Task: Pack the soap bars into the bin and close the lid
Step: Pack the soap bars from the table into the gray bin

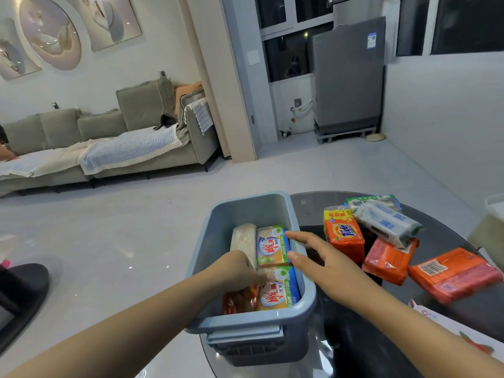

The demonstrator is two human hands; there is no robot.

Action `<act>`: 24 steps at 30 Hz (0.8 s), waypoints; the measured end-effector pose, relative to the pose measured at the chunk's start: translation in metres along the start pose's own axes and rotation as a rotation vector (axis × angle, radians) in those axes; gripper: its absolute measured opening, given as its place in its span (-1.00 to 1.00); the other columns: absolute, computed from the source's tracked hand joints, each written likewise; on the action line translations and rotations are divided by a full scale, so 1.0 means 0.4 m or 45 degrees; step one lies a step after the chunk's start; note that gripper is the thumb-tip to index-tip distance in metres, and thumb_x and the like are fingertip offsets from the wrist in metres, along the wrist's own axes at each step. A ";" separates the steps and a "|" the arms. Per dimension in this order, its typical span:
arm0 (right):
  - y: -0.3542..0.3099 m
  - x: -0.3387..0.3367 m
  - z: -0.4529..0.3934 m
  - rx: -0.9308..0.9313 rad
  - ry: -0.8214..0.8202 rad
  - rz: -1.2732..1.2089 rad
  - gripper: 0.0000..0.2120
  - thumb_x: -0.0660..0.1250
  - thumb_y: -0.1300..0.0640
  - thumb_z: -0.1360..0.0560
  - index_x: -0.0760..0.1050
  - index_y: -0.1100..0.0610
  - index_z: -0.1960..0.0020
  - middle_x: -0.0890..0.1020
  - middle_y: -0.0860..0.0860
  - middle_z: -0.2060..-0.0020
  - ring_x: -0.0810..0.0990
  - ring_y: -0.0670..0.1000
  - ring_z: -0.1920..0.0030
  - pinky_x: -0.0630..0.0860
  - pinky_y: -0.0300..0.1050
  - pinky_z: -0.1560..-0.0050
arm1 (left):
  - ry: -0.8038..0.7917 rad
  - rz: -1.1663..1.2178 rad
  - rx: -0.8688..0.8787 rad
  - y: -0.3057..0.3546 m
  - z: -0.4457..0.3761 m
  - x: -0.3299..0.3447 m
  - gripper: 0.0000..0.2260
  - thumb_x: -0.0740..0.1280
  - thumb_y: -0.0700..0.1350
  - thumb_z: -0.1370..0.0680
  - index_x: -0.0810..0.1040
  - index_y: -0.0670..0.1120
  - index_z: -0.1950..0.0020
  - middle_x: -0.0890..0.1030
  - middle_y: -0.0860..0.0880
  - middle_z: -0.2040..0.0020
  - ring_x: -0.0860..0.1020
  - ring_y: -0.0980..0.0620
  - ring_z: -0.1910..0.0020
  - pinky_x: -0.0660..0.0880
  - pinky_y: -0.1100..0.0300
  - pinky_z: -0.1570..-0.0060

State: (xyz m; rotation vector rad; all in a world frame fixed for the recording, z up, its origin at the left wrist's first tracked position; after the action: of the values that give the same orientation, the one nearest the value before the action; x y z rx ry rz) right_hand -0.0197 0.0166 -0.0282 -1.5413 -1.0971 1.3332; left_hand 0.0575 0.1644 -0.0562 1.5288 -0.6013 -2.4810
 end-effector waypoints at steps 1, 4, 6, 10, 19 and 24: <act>-0.001 -0.004 0.004 -0.002 0.004 0.017 -0.66 0.26 -0.10 -0.48 0.34 -0.31 -0.23 0.46 -0.12 -0.18 0.47 -0.14 -0.19 0.52 -0.08 -0.18 | 0.110 -0.029 0.051 0.017 0.005 -0.025 -0.64 0.38 0.19 -0.43 0.48 -0.06 0.37 0.51 0.06 0.46 0.47 0.14 0.49 0.40 0.31 0.42; -0.008 -0.028 0.015 -0.016 0.030 0.088 -0.70 0.24 -0.09 -0.49 0.30 -0.37 -0.16 0.50 -0.13 -0.07 0.51 -0.19 -0.06 0.49 -0.29 -0.02 | 0.187 0.358 0.200 0.069 0.026 -0.054 -0.70 0.30 0.11 -0.52 0.52 -0.13 0.18 0.57 -0.02 0.31 0.54 0.07 0.38 0.49 0.22 0.32; -0.009 -0.063 0.023 -0.007 0.072 0.116 -0.71 0.23 -0.06 -0.50 0.30 -0.35 -0.17 0.52 -0.17 -0.01 0.52 -0.20 -0.03 0.46 -0.35 0.07 | 0.192 0.605 0.300 0.117 0.049 -0.067 -0.78 0.27 0.01 -0.55 0.54 -0.14 0.08 0.58 -0.04 0.20 0.57 0.09 0.33 0.49 0.22 0.30; -0.001 -0.165 0.051 0.026 0.215 0.160 -0.73 0.21 -0.05 -0.52 0.35 -0.30 -0.19 0.51 -0.24 0.06 0.52 -0.21 0.04 0.46 -0.33 0.12 | 0.386 0.732 0.464 0.211 0.092 -0.099 -0.87 0.24 -0.07 -0.55 0.56 -0.07 0.04 0.59 0.00 0.18 0.57 0.09 0.21 0.45 0.30 0.30; 0.086 -0.358 0.150 0.149 0.436 0.192 -0.82 0.27 0.06 -0.51 0.52 -0.11 -0.09 0.60 0.02 0.01 0.56 -0.06 0.04 0.47 -0.11 -0.02 | 0.290 0.842 0.534 0.429 0.137 0.045 -0.89 0.22 -0.12 -0.53 0.52 -0.02 0.02 0.52 0.08 0.22 0.54 0.07 0.18 0.36 0.27 0.34; 0.158 -0.430 0.189 0.288 0.463 0.288 -0.88 0.27 0.06 -0.52 0.53 -0.07 -0.02 0.62 0.01 -0.03 0.56 -0.03 0.06 0.48 -0.20 0.14 | 0.235 0.963 0.455 0.504 0.118 0.146 -0.91 0.20 -0.15 -0.54 0.47 0.02 0.05 0.52 0.08 0.20 0.48 0.15 0.30 0.34 0.32 0.40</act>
State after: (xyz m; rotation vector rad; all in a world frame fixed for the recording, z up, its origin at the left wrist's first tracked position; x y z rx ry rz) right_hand -0.0994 -0.1640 -0.0465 -1.6867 -0.5418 1.2107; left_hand -0.0250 -0.0265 -0.0007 1.2701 -1.3410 -1.7031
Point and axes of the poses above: each hand's wrist, its own z-axis away from the middle knuckle, its own x-axis out of the palm, y = z × x, the point moved 10 cm from there along -z, towards the middle knuckle
